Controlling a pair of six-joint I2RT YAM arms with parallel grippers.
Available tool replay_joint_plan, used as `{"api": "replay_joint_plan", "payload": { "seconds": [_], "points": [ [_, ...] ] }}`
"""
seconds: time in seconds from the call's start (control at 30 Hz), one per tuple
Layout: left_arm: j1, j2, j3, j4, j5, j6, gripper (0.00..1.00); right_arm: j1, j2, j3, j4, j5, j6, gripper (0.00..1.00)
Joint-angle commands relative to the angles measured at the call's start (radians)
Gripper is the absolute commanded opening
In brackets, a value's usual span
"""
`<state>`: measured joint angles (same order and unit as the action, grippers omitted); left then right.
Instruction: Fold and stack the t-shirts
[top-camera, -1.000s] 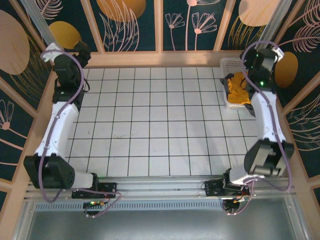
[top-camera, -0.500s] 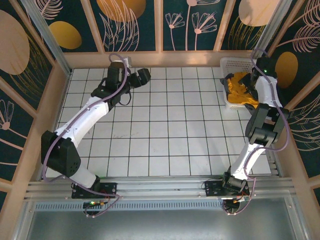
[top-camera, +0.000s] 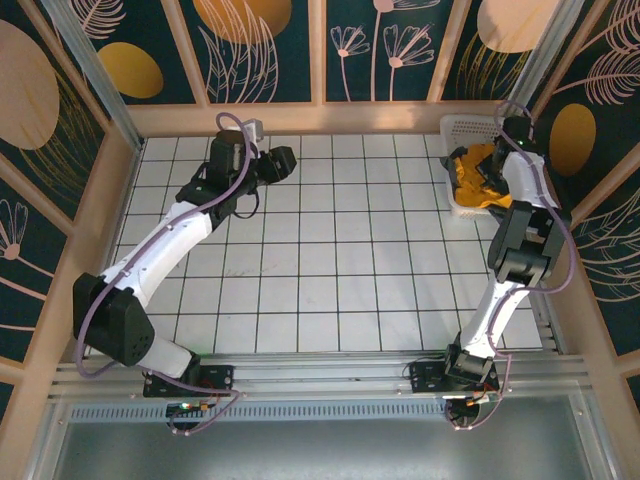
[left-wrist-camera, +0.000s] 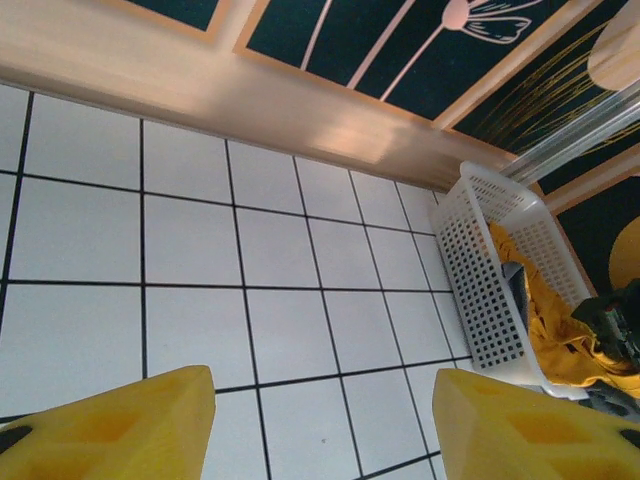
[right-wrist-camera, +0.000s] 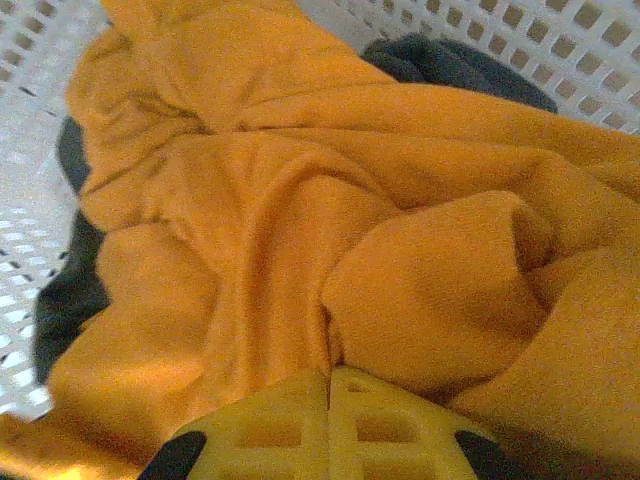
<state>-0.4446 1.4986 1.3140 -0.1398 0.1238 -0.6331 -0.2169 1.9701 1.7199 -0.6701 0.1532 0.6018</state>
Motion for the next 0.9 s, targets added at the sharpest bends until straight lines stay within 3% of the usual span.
{"api": "replay_joint_plan", "payload": {
  "seconds": [0.0,0.23,0.4,0.67,0.87],
  "points": [
    [-0.002,0.006,0.026,-0.006,0.014,0.001,0.53,0.046,-0.138,0.015,0.083,0.108,-0.001,0.0],
    [-0.002,0.048,0.096,-0.03,-0.02,-0.019,0.48,0.105,-0.277,0.079,0.266,0.119,-0.079,0.0],
    [-0.002,0.042,0.132,-0.056,-0.098,-0.041,0.48,0.148,-0.334,0.161,0.474,-0.055,-0.137,0.0],
    [-0.002,0.015,0.211,-0.147,-0.165,-0.053,0.48,0.267,-0.321,0.442,0.578,-0.132,-0.169,0.0],
    [-0.002,-0.038,0.204,-0.192,-0.252,-0.091,0.5,0.462,-0.243,0.675,0.515,-0.201,-0.209,0.0]
  ]
}}
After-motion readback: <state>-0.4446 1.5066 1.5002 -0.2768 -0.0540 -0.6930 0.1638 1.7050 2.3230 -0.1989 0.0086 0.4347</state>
